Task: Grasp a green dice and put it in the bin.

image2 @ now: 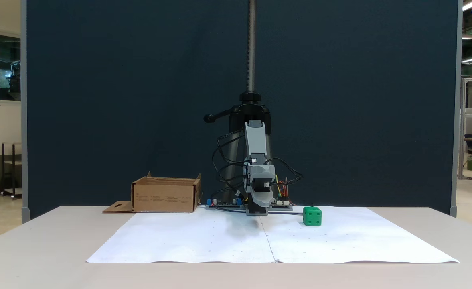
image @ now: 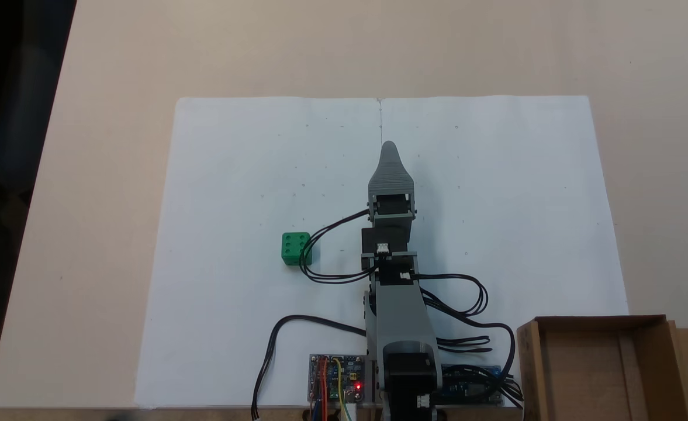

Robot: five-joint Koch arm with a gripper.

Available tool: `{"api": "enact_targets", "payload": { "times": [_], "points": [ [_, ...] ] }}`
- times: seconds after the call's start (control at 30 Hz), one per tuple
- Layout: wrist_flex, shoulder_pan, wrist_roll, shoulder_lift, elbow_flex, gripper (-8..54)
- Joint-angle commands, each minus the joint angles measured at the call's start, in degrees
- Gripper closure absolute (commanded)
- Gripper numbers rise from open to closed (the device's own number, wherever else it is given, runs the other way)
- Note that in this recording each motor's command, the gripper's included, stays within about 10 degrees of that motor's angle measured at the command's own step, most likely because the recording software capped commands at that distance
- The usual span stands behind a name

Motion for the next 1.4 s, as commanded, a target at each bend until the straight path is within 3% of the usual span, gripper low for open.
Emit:
{"api": "enact_targets", "payload": {
  "times": [0.0, 0.57, 1.0, 1.37],
  "points": [
    [-1.0, -0.7, -5.0, 5.7, 3.6, 1.8],
    [5.0, -4.6, -5.1, 5.7, 3.7, 1.0],
    [6.3, -10.5, -5.2, 5.7, 0.7, 5.2],
    [46.4, -10.5, -2.8, 5.7, -23.7, 5.0]
  ]
}}
